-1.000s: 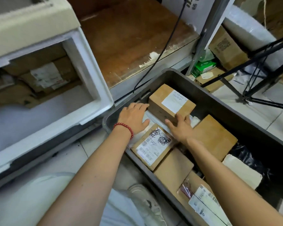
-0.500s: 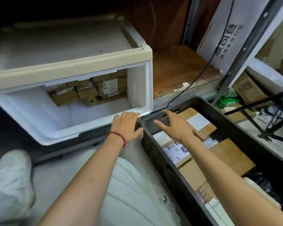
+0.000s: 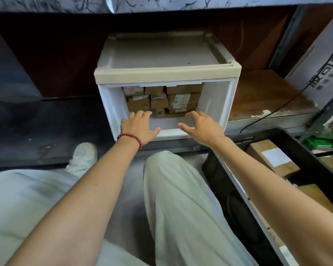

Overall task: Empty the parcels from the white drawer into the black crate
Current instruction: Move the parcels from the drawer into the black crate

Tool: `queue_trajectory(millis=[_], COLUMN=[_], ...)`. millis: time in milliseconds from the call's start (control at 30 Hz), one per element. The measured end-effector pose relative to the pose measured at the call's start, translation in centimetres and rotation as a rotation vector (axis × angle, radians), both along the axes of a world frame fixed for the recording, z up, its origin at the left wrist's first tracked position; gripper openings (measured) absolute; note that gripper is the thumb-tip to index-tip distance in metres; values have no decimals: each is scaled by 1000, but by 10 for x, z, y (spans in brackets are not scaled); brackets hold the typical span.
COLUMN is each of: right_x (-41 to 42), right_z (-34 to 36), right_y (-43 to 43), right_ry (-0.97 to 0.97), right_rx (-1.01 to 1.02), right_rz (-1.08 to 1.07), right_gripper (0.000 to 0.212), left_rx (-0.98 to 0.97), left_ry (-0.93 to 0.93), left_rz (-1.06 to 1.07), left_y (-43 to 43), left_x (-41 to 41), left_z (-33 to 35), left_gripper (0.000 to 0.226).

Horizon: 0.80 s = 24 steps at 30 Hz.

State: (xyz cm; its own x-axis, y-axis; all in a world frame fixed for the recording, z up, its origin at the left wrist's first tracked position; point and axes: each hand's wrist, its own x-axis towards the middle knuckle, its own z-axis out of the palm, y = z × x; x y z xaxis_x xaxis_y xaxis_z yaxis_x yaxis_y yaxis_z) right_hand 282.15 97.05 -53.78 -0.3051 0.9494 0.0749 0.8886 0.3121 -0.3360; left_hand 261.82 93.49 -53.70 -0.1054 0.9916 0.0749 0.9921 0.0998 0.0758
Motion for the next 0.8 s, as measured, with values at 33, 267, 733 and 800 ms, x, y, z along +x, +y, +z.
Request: queue_trajectory(millis=[33, 267, 733, 800], right_x=[-6, -18, -43, -52], right_z=[0, -11, -55, -69], right_y=[-1, 6, 104, 126], right_ry=[9, 78, -65, -66], right_rx=[-7, -125, -114, -154], right_rz=[8, 22, 27, 40], right_gripper=[63, 64, 71, 72], left_rx=[-4, -33, -95, -107], left_ry=[-6, 86, 49, 32], left_rz=[15, 16, -12, 9], left_y=[-4, -13, 92, 111], left_x=[-7, -36, -32, -35], left_z=[0, 0, -51, -62], left_gripper=[69, 66, 72, 73])
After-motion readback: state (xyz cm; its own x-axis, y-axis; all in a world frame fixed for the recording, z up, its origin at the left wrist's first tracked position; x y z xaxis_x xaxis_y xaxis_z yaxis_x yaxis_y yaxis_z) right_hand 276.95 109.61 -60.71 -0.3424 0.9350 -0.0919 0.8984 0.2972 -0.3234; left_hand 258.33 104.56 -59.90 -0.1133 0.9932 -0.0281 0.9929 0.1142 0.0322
